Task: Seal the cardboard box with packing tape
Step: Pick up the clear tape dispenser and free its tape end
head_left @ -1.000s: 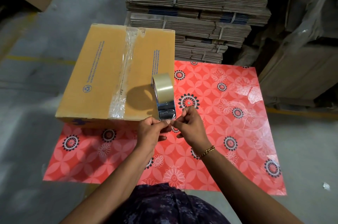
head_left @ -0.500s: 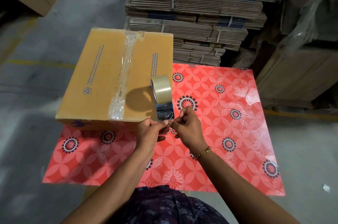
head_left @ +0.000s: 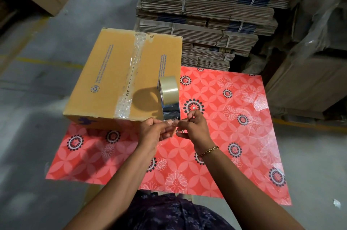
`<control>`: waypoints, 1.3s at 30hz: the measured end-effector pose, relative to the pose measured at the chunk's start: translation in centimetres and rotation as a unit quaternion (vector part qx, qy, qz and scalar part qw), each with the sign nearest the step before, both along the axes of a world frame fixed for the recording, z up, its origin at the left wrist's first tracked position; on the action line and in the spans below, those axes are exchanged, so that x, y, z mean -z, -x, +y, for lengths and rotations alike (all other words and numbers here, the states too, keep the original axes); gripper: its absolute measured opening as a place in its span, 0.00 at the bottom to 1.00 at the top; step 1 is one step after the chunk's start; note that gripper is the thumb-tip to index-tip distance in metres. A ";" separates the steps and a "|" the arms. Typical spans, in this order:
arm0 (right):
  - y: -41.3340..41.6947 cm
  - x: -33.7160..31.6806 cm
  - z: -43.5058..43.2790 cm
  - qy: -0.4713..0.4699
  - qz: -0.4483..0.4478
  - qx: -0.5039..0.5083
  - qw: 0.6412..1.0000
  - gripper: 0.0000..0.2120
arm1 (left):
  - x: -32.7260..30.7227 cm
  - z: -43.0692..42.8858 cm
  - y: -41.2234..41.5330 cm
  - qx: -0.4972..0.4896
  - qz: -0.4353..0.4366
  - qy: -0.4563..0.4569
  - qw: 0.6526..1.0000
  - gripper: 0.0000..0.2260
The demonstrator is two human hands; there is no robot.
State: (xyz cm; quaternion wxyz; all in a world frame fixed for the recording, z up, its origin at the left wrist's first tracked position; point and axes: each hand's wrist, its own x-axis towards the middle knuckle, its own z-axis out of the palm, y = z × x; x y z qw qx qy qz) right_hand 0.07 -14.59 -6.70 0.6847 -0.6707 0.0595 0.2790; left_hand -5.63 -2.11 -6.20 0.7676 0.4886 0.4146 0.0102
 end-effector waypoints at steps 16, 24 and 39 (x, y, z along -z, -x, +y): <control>-0.1 -0.7 -0.8 -0.006 0.059 -0.002 0.998 0.17 | 0.1 0.6 0.2 0.007 -0.028 0.013 0.999 0.14; 0.0 -1.1 -1.2 0.012 0.078 -0.032 0.996 0.10 | 1.0 1.0 0.7 0.061 -0.060 -0.055 0.995 0.10; -1.3 0.0 -0.5 -0.007 0.094 -0.038 0.995 0.22 | 2.1 1.6 0.4 0.073 -0.086 -0.051 0.992 0.15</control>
